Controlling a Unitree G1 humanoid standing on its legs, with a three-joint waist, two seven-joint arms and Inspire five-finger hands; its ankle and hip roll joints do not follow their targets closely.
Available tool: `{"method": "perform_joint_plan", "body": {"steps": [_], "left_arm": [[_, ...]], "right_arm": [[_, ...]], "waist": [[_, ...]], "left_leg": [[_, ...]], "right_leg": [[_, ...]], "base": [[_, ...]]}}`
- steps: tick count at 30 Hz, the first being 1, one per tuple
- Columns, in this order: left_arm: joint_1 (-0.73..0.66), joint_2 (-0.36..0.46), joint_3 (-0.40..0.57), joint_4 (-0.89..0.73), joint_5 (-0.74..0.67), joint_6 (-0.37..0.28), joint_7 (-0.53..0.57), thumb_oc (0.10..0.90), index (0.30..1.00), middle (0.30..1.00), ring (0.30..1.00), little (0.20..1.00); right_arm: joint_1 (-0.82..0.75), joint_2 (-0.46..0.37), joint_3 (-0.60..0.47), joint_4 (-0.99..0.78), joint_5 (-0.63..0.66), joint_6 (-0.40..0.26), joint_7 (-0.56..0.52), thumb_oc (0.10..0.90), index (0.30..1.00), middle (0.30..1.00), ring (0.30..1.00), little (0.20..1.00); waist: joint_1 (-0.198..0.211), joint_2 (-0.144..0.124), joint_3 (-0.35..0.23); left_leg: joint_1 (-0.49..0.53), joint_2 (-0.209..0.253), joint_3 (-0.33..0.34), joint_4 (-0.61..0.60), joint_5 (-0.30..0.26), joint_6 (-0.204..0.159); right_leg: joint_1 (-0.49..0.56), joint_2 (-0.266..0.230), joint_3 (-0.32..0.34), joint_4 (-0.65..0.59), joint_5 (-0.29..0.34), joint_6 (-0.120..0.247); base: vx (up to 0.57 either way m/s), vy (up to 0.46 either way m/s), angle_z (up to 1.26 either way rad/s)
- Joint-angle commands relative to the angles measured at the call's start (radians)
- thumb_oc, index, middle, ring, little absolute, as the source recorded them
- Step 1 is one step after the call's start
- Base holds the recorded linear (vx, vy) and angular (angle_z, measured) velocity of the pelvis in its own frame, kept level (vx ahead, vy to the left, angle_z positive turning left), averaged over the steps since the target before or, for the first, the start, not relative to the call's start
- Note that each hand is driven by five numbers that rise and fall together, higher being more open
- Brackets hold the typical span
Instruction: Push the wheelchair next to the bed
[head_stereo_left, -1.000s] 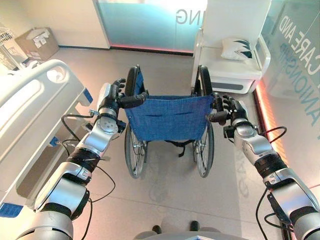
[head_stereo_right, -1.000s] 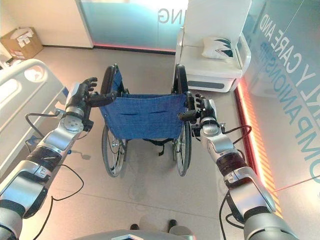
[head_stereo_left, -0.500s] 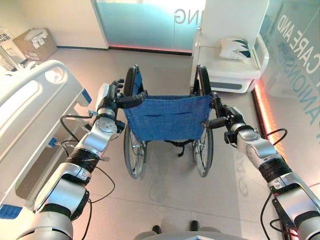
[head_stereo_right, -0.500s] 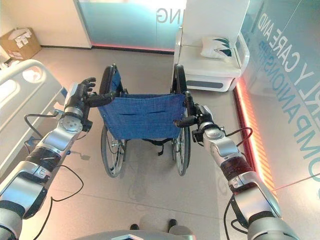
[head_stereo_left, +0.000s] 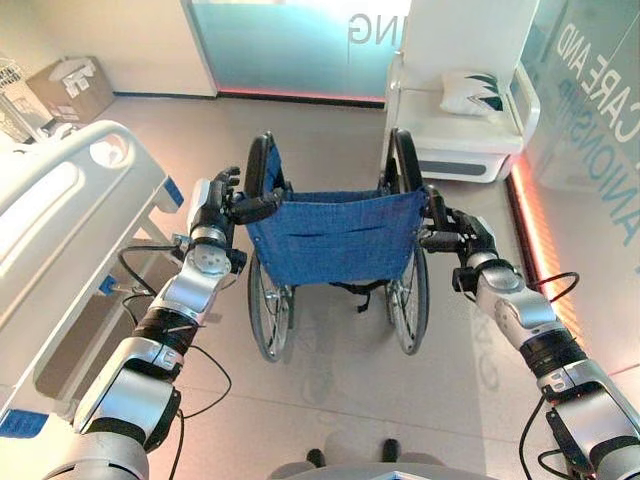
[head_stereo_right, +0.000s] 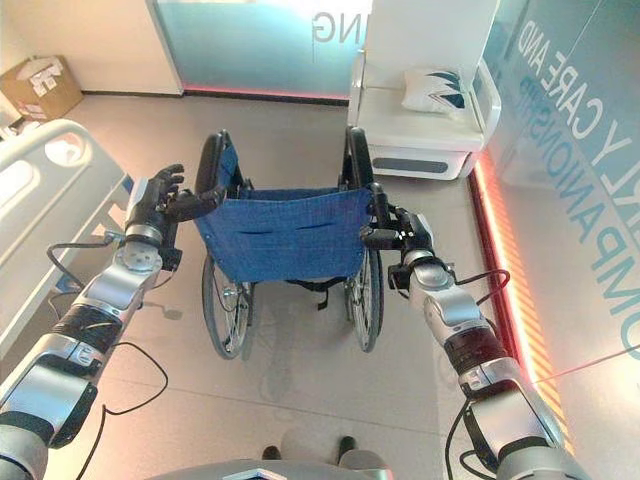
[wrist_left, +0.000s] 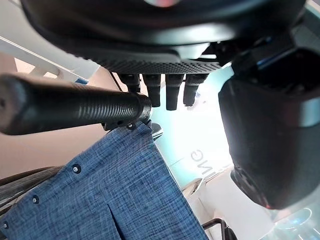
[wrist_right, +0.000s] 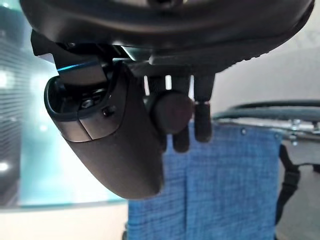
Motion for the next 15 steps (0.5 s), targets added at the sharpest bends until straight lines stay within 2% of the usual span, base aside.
{"method": "perform_joint_plan", "body": {"steps": [1,9,13,15], "left_arm": [[-0.029,0.015,0.015,0.058,-0.01,-0.035,0.021,0.8,0.9,0.9,0.9,0.9],[-0.021,0.017,0.019,0.061,-0.008,-0.028,0.005,0.8,0.9,0.9,0.9,0.9],[-0.016,0.018,0.019,0.066,-0.065,0.011,-0.041,0.8,0.9,0.9,0.9,0.9],[-0.015,0.007,0.023,0.076,-0.13,0.052,-0.071,0.8,0.9,0.9,0.9,0.9]], "right_arm": [[-0.075,0.025,-0.04,-0.186,-0.095,-0.243,0.003,0.4,0.3,0.3,0.3,0.3],[-0.062,0.02,-0.043,-0.183,-0.092,-0.241,0.005,0.4,0.3,0.3,0.3,0.3],[-0.062,0.019,-0.045,-0.177,-0.087,-0.25,0.004,0.4,0.3,0.3,0.3,0.3],[-0.07,0.019,-0.042,-0.171,-0.088,-0.243,0.006,0.4,0.3,0.3,0.3,0.3]], "waist": [[0.0,-0.019,-0.056],[-0.003,-0.016,-0.056],[-0.002,-0.014,-0.056],[-0.001,-0.013,-0.057]], "left_leg": [[-0.043,-0.068,0.037,0.018,-0.056,-0.001],[-0.038,-0.069,0.04,0.018,-0.057,-0.002],[-0.039,-0.07,0.04,0.018,-0.057,-0.002],[-0.037,-0.07,0.04,0.017,-0.057,-0.002]], "right_leg": [[-0.035,-0.024,-0.034,0.055,-0.023,0.053],[-0.033,-0.026,-0.037,0.056,-0.025,0.055],[-0.032,-0.027,-0.039,0.055,-0.025,0.056],[-0.03,-0.027,-0.042,0.054,-0.025,0.057]], "base": [[0.0,0.0,0.0],[0.0,0.0,0.0],[0.0,0.0,0.0],[0.0,0.0,0.0]]}}
